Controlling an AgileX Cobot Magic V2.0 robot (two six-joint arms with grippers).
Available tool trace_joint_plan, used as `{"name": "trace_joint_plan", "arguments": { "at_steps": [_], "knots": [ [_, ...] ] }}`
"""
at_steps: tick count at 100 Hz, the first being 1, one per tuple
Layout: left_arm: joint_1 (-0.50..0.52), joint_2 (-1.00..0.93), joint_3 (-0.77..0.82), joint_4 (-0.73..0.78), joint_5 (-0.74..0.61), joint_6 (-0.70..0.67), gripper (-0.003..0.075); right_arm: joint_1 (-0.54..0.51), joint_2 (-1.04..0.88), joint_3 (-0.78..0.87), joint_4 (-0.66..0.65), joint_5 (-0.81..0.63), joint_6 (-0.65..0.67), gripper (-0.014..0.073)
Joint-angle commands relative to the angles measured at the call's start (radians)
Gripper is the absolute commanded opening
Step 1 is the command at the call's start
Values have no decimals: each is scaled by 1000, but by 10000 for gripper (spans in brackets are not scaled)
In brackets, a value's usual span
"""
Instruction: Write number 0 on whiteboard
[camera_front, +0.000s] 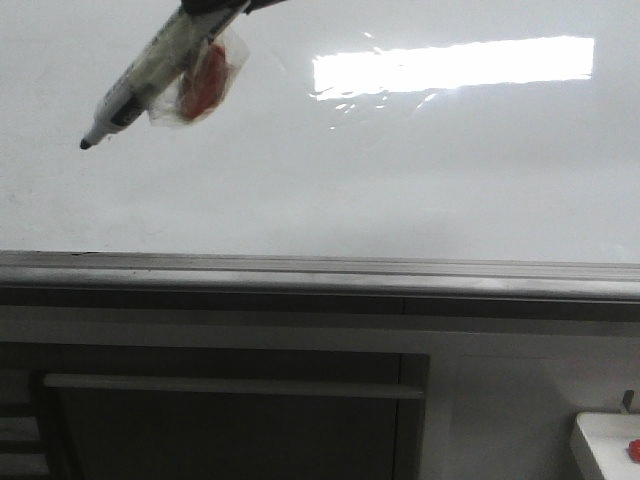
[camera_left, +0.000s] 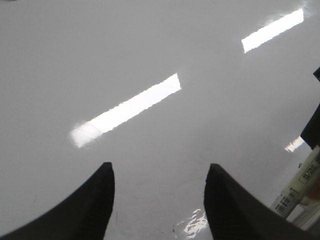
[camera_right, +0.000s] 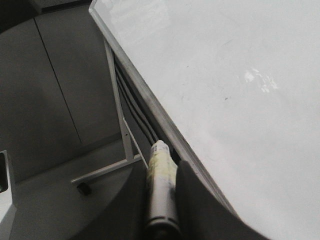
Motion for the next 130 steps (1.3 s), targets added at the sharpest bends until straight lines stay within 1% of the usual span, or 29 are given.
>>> {"name": "trace_joint_plan", "arguments": {
  "at_steps": [1, 11, 16, 30, 46, 61, 73, 85, 92, 97, 109, 121, 130],
  "knots": [
    [0, 6, -35, -74, -10, -14, 365, 47, -34, 5, 18, -166, 1, -67],
    [0, 6, -35, -134, 3, -14, 365, 104, -47, 41, 16, -275, -3, -67],
    [0, 6, -35, -142, 5, -14, 365, 121, -55, 52, 16, -296, -3, -67],
    [0, 6, -35, -142, 9, -14, 365, 126, -56, 58, 38, -278, -3, -68],
    [0, 6, -35, -174, 11, -14, 365, 126, -54, 58, 38, -277, -3, -68],
    [0, 6, -35, -174, 17, -14, 365, 126, -46, 58, 38, -275, -3, -68],
    [0, 6, -35, -174, 75, -14, 365, 81, -44, 45, 57, -277, -3, -68],
    [0, 8, -35, -174, 105, -14, 365, -3, -44, 13, 60, -184, -3, -68],
    [0, 8, -35, -174, 105, -14, 364, -34, -44, 4, 47, -170, -16, -68],
    [0, 8, -35, -194, 110, -14, 360, -43, -44, -1, 32, -172, -27, -68],
    [11, 8, -35, -222, 140, -14, 318, -52, -20, -19, 21, -164, -32, -68],
    [53, 8, -35, -222, 135, -14, 281, -52, 31, -56, 19, -123, -63, -68],
    [90, 8, -35, -220, 131, -14, 276, -54, 66, -92, 19, -118, -80, -68]
  ]
}}
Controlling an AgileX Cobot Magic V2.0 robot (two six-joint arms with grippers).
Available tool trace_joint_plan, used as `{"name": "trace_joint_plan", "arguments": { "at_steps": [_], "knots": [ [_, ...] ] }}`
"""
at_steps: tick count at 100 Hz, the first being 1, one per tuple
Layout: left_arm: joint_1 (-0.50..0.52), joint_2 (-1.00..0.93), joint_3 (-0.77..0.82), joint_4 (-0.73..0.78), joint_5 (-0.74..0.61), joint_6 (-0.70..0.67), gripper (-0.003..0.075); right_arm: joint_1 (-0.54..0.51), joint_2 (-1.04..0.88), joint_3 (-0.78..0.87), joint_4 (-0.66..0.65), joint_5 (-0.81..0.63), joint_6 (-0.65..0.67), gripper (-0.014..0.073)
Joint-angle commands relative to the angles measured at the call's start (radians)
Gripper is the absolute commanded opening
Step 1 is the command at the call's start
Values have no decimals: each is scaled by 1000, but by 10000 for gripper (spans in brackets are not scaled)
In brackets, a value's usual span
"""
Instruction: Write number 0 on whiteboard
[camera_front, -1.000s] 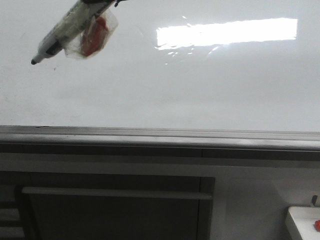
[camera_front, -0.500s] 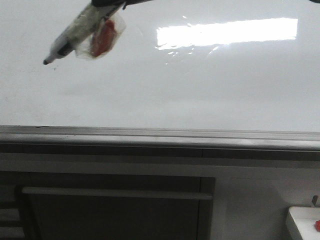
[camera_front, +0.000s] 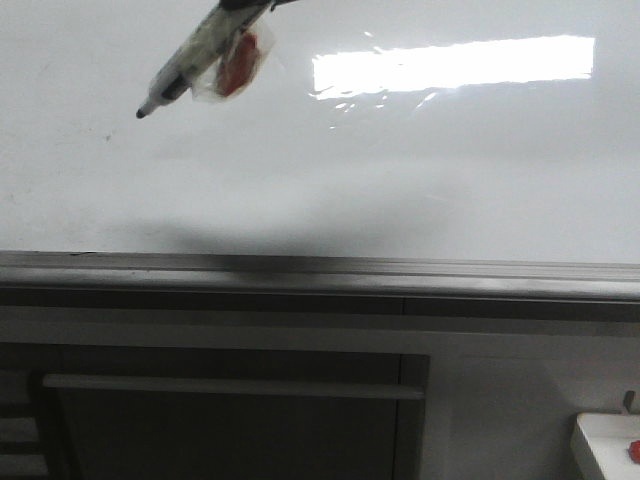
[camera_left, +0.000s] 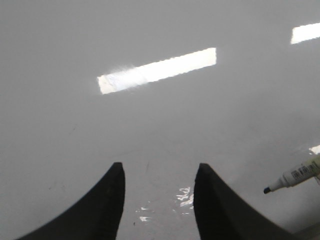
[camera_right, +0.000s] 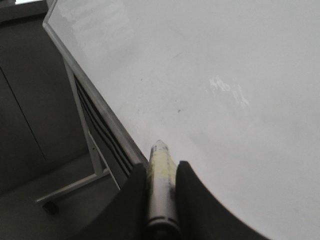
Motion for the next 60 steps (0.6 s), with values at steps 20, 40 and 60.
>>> {"name": "trace_joint_plan", "arguments": {
  "at_steps": [20, 40, 60],
  "knots": [
    [96, 10, -35, -8, -52, -14, 276, -74, 43, -130, -13, 82, -29, -68],
    [111, 11, -35, -8, -89, -14, 276, -131, 91, -175, -13, 151, -29, -68],
    [111, 14, -35, -8, -89, -14, 276, -137, 143, -224, -27, 142, -31, -68]
  ]
}}
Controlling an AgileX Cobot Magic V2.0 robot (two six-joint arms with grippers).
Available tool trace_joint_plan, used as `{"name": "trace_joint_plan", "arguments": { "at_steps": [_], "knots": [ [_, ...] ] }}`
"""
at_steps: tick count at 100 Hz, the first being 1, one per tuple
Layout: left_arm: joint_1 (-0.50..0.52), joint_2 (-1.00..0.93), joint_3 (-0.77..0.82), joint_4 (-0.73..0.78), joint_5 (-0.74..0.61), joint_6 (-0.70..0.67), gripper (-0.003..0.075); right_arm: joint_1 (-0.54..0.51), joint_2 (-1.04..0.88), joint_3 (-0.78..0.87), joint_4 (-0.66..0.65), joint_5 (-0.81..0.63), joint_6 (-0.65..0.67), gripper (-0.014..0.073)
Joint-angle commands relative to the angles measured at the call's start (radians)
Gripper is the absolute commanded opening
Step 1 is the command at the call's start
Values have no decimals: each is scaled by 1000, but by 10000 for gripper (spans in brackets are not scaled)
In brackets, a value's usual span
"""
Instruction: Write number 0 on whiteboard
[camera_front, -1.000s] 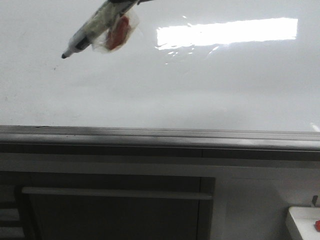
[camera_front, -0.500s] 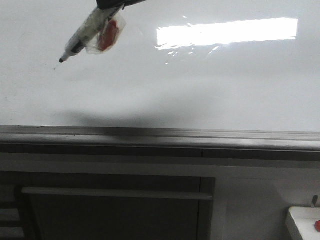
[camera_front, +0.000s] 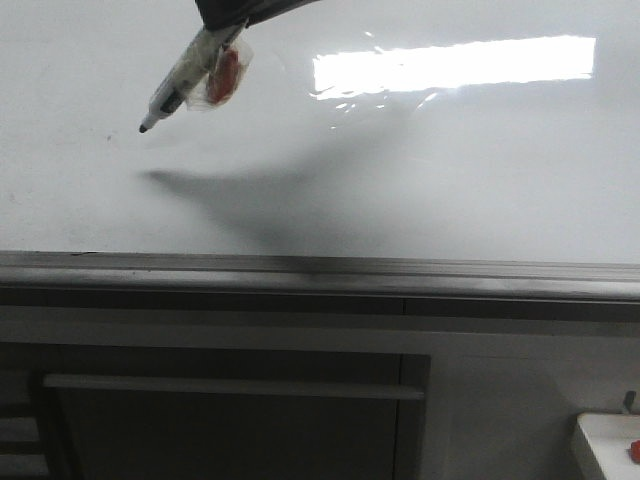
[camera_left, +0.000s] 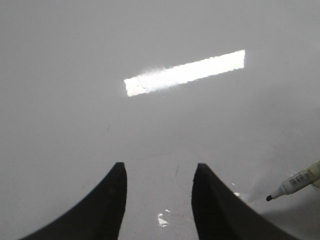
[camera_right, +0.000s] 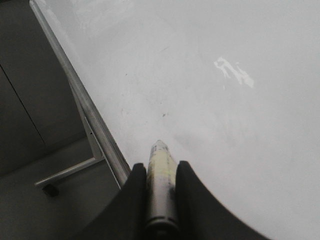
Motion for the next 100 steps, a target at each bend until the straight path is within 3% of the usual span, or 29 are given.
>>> {"name": "trace_joint_plan", "arguments": {
  "at_steps": [1, 54, 81, 100],
  "knots": [
    [1, 14, -35, -8, -54, -14, 276, -14, -6, -57, -5, -30, -11, -68],
    [1, 14, -35, -8, -54, -14, 276, -70, 119, -205, -50, -11, -11, -68],
    [1, 14, -35, -8, -54, -14, 276, -113, 118, -307, -88, 28, -11, -68],
    [1, 14, -35, -8, -54, -14, 276, -146, 75, -286, -90, 58, -11, -68]
  ]
}}
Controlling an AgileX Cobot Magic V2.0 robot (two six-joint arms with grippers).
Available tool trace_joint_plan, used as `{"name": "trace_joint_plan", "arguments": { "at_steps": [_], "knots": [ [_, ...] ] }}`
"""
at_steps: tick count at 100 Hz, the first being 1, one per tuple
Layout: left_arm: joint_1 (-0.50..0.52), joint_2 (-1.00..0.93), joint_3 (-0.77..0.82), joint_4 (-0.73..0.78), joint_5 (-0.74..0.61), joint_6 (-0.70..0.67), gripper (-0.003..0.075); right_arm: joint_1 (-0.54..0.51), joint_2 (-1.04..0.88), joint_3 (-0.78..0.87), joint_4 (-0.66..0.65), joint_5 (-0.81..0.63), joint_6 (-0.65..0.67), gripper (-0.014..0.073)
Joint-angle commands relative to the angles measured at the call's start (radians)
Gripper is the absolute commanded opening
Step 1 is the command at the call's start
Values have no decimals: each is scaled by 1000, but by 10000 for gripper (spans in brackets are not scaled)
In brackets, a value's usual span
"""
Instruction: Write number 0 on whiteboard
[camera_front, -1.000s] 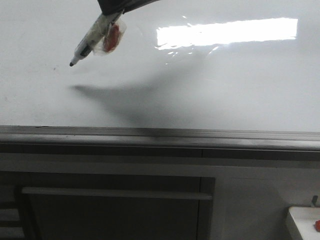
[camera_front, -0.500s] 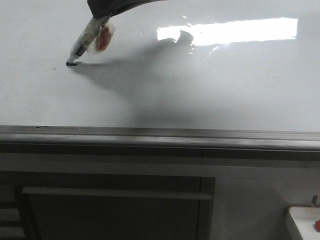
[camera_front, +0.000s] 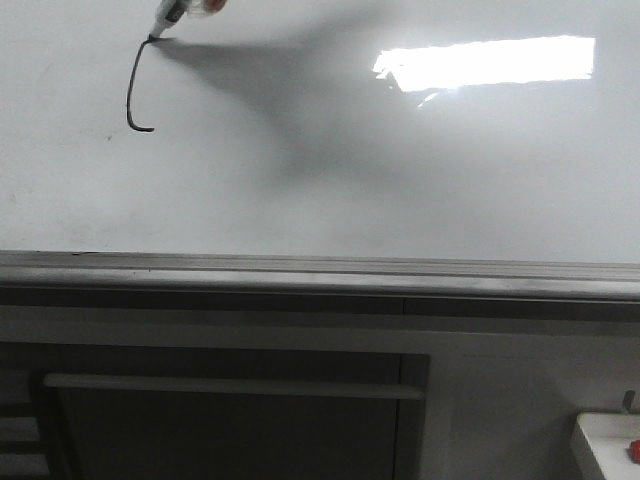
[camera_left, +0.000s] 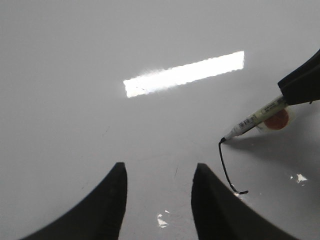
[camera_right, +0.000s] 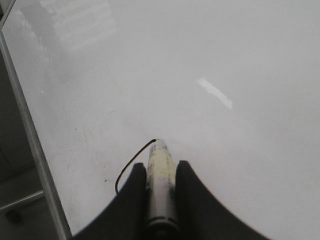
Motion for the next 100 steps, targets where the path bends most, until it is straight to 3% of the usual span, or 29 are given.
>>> {"name": "trace_joint_plan", "arguments": {
  "at_steps": [1, 37, 100],
  "knots": [
    [1, 14, -35, -8, -50, -14, 276, -28, -63, -14, -8, -33, -9, -68],
    [1, 14, -35, -8, -50, -14, 276, -35, -126, 150, 12, -20, -8, -51],
    [1, 14, -35, -5, -50, -14, 273, -7, -37, 63, 19, 18, -8, -51]
  ]
}}
